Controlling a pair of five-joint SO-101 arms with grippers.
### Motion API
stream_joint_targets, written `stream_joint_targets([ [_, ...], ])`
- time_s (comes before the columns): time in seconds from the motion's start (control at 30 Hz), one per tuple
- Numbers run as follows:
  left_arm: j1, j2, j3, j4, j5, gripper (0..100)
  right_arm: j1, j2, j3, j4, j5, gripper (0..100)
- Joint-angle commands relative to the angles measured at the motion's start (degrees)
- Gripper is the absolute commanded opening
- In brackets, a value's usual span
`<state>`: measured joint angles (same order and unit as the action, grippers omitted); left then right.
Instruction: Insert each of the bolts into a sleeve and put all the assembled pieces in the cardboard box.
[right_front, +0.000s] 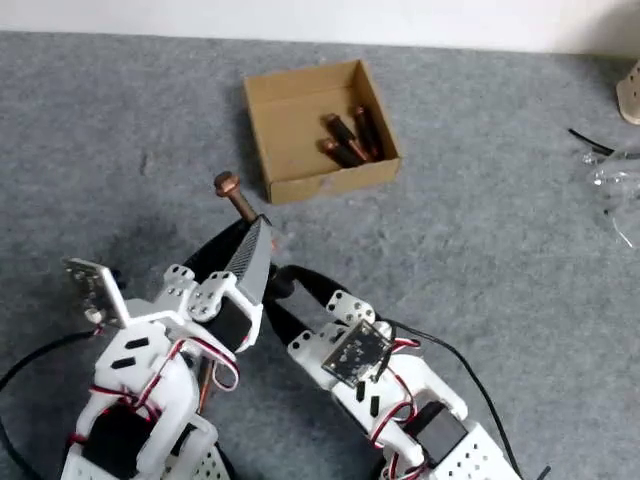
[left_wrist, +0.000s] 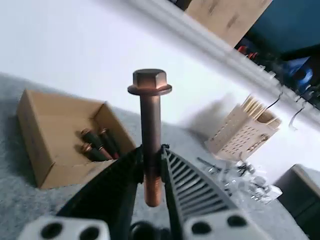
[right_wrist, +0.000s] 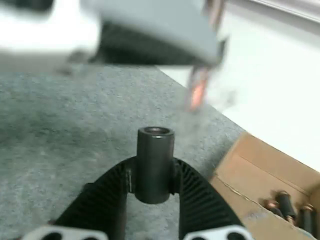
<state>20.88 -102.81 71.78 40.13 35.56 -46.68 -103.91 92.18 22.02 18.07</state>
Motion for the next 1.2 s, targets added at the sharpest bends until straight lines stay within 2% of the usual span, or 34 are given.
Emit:
stream_joint_targets([
  [0.0, 0.75, -0.22, -0.84, -0.35, -0.88, 1, 1.27, -1.19, -0.84, -2.51, -0.70, 0.4],
  [0.43, 0.75, -0.22, 1.89, 0.09, -0.97, 1, 1.36, -1.19, -0.66, -2.51, -0.70, 0.4],
  [0.9, 0.92, -0.22, -3.65, 5.19, -0.70, 1, 2.86, -1.19, -0.92, -2.59, -0.70, 0.4],
  [1.17, 5.49, -0.22, -3.65, 8.09, -0.70, 1, 2.51, -1.19, -0.66, -2.59, -0.70, 0.4],
])
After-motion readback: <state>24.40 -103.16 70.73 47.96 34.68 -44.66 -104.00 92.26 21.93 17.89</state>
